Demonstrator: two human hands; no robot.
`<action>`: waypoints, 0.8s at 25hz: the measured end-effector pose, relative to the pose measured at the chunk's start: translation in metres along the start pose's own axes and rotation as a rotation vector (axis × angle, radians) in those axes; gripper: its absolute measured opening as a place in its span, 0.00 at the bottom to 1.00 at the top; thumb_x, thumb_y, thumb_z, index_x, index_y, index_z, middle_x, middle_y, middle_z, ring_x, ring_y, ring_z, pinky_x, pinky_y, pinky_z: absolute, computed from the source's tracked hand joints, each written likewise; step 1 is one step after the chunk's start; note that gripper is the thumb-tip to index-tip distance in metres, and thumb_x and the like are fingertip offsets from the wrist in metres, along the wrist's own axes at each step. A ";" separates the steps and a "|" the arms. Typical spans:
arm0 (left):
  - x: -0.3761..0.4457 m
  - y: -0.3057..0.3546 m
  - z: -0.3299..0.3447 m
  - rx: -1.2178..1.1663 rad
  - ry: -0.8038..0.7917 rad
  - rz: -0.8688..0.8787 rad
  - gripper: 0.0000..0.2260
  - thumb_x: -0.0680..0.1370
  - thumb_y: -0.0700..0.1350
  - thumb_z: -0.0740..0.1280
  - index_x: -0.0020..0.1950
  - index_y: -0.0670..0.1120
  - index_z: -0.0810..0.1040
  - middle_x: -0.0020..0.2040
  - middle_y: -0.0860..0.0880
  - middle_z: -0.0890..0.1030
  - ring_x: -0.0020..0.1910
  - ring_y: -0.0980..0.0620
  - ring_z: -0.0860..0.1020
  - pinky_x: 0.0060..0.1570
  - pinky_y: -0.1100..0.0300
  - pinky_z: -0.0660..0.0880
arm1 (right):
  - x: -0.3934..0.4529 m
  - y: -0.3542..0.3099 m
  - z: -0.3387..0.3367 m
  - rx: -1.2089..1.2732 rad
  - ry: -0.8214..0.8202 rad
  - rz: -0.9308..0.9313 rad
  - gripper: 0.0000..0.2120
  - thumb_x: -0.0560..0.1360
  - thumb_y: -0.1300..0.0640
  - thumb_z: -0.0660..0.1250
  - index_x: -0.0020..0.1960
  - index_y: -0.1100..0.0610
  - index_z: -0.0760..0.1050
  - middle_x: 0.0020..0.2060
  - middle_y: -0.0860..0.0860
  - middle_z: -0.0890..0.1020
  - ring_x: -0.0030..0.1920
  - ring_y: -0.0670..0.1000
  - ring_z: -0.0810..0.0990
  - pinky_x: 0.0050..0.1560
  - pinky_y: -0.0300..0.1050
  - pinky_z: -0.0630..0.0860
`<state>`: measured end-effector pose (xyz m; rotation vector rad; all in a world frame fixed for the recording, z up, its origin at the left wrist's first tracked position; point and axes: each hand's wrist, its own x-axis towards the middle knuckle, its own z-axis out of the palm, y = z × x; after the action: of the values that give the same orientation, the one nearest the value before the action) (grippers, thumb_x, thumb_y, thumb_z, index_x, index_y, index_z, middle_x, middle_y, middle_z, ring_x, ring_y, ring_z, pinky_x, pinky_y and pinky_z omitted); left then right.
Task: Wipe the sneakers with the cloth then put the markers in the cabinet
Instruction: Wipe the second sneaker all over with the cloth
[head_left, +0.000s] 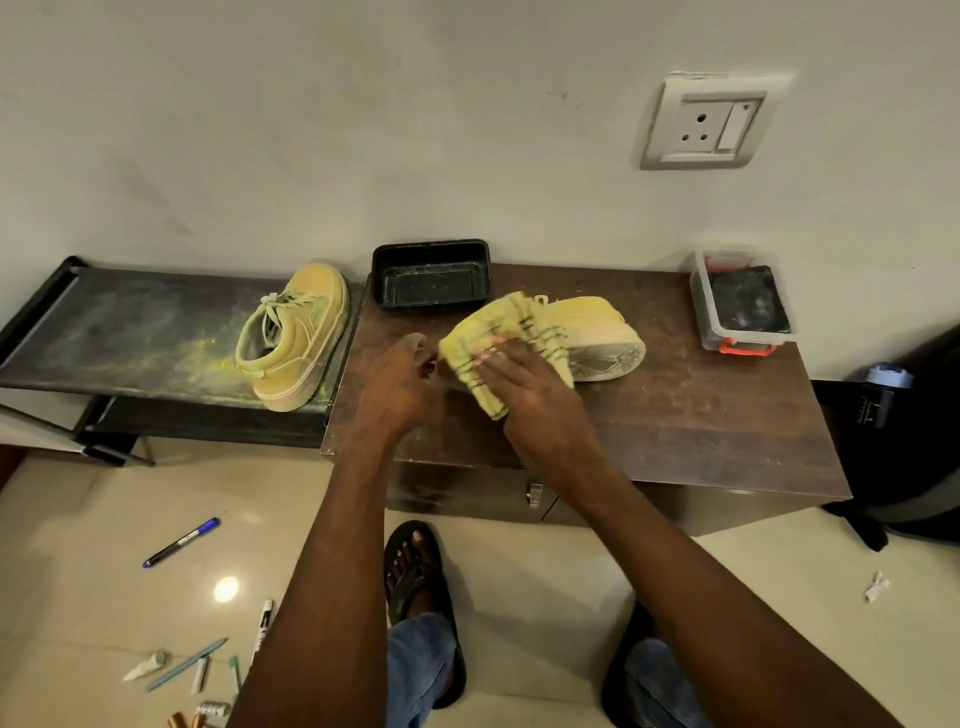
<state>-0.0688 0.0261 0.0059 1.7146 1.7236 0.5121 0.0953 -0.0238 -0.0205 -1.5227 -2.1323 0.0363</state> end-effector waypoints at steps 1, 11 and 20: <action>-0.001 0.000 0.001 -0.047 -0.031 -0.020 0.23 0.75 0.36 0.66 0.70 0.44 0.69 0.62 0.50 0.77 0.57 0.54 0.76 0.53 0.63 0.72 | -0.002 0.014 -0.003 0.024 0.078 0.151 0.30 0.64 0.71 0.58 0.65 0.60 0.74 0.65 0.55 0.76 0.69 0.58 0.70 0.66 0.55 0.69; -0.001 0.024 0.021 -0.008 -0.026 0.088 0.30 0.75 0.39 0.67 0.75 0.52 0.62 0.74 0.50 0.65 0.70 0.50 0.67 0.62 0.58 0.66 | -0.003 0.063 -0.027 0.112 0.261 0.563 0.30 0.66 0.74 0.61 0.67 0.62 0.72 0.67 0.55 0.74 0.71 0.54 0.67 0.70 0.42 0.62; 0.002 0.070 0.073 0.230 -0.154 0.339 0.40 0.76 0.46 0.69 0.79 0.53 0.47 0.79 0.54 0.44 0.77 0.52 0.38 0.76 0.49 0.45 | -0.021 0.074 -0.036 0.149 0.222 0.551 0.31 0.65 0.73 0.60 0.67 0.60 0.72 0.67 0.54 0.74 0.70 0.55 0.68 0.70 0.49 0.67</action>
<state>0.0321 0.0204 0.0006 2.1689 1.4338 0.3243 0.1799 -0.0254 -0.0208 -1.8768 -1.4592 0.2025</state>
